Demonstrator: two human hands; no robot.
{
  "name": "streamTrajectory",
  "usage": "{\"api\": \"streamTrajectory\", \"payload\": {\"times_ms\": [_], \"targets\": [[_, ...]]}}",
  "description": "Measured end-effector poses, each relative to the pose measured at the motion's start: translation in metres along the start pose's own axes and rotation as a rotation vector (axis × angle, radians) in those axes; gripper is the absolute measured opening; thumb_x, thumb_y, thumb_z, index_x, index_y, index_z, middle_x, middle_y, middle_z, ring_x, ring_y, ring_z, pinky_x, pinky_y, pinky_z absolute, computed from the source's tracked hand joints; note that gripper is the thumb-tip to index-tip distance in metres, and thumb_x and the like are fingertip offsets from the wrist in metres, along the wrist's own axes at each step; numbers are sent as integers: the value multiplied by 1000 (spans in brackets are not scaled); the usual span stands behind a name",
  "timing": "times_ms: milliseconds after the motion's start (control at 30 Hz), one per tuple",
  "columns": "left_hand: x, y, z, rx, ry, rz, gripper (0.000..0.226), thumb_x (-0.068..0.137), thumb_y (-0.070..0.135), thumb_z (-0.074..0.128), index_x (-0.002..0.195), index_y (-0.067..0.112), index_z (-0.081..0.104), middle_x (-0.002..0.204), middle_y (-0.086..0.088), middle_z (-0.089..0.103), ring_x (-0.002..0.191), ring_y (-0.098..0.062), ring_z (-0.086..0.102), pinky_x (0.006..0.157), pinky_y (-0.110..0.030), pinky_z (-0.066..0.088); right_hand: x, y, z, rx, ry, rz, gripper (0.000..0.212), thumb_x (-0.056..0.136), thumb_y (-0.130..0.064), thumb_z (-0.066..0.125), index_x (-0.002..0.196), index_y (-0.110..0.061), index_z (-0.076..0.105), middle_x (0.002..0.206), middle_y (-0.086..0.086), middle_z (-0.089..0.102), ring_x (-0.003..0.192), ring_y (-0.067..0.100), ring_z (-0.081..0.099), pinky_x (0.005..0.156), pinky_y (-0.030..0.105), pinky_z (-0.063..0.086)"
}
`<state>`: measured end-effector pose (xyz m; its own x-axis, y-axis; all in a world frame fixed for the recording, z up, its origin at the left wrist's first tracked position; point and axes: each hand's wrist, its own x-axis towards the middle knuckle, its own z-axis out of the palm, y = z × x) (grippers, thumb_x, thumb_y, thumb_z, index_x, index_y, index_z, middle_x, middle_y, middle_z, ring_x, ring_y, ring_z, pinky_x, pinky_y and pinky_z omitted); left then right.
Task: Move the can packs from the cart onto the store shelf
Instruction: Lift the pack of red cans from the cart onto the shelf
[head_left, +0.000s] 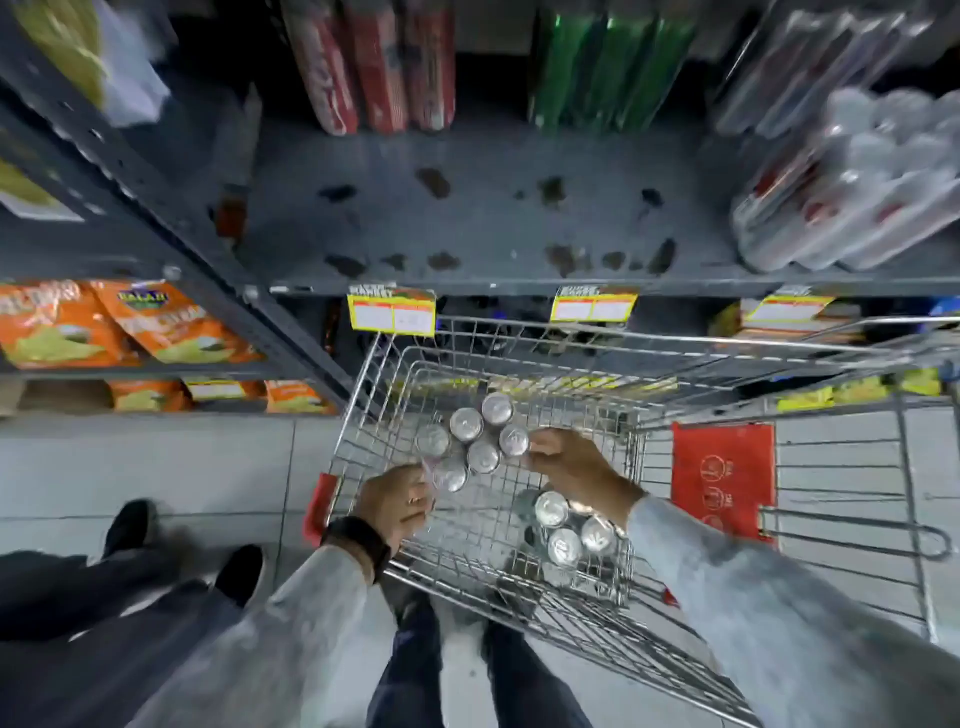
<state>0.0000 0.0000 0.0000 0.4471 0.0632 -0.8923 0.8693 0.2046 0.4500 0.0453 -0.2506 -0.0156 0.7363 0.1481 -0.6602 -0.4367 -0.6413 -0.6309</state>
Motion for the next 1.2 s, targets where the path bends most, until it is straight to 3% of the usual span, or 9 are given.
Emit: {"api": "streamTrajectory", "payload": {"times_ms": [67, 133, 300, 400, 533, 700, 933, 1033, 1200], "targets": [[24, -2, 4, 49, -8, -34, 19, 106, 20, 49, 92, 20, 63, 95, -8, 62, 85, -20, 61, 75, -31, 51, 27, 0, 5, 60, 7, 50, 14, 96, -33, 68, 99, -19, 71, 79, -2, 66, 55, 2, 55, 45, 13, 38], [47, 0, 5, 62, 41, -38, 16, 103, 33, 53, 91, 27, 62, 99, -5, 61, 95, -23, 61, 91, -40, 54, 59, 2, 6, 99, 58, 106, 28, 100, -23, 62, 72, -21, 64, 61, -6, 54, 43, 3, 44, 41, 18, 34], [86, -7, 17, -17, 154, -49, 19, 102, 30, 57, 93, 14, 65, 102, -9, 66, 100, -29, 63, 86, -41, 55, 119, 11, 17, 208, 130, 227, 30, 97, -8, 63, 68, -18, 61, 39, -11, 63, 45, 10, 61, 36, 13, 41], [103, -15, 22, 50, 304, -29, 24, 100, 26, 60, 81, 13, 60, 98, -12, 65, 101, -29, 61, 101, -47, 57, 140, 17, 26, 306, 164, 268, 28, 93, -15, 71, 67, -17, 63, 53, -4, 68, 45, 9, 66, 44, 17, 51], [100, -16, 25, 134, 462, -89, 44, 91, 39, 65, 117, 4, 67, 109, -16, 75, 102, -33, 73, 78, -36, 60, 139, 23, 31, 341, 221, 261, 29, 91, -14, 74, 63, -15, 67, 61, -5, 70, 46, 4, 67, 41, 13, 47], [71, -7, 26, 107, 430, 15, 18, 96, 25, 66, 94, 8, 71, 134, -27, 69, 126, -42, 67, 108, -51, 55, 92, 10, 23, 364, 253, 274, 16, 90, -27, 75, 99, -14, 75, 89, 4, 77, 69, 15, 71, 56, 18, 51], [-64, 37, 23, 141, 420, 329, 21, 78, 28, 78, 82, 9, 84, 72, -3, 82, 65, -13, 73, 57, -20, 57, -42, -60, -31, 466, 309, 223, 17, 88, -31, 78, 85, -15, 74, 59, -7, 76, 50, 5, 71, 42, 20, 51], [-123, 71, 16, 39, 434, 442, 11, 76, 29, 84, 76, 18, 85, 80, -9, 84, 82, -27, 80, 78, -40, 63, -94, -106, -64, 534, 327, 113, 15, 81, -34, 84, 79, -20, 79, 71, -7, 79, 67, 14, 71, 64, 30, 58], [-182, 148, 5, -52, 279, 571, 7, 84, 17, 81, 79, 14, 81, 92, -22, 81, 78, -28, 76, 73, -40, 65, -130, -188, -112, 568, 330, -80, 9, 75, -23, 87, 82, -23, 82, 84, -5, 82, 73, 11, 77, 69, 27, 57]]}}
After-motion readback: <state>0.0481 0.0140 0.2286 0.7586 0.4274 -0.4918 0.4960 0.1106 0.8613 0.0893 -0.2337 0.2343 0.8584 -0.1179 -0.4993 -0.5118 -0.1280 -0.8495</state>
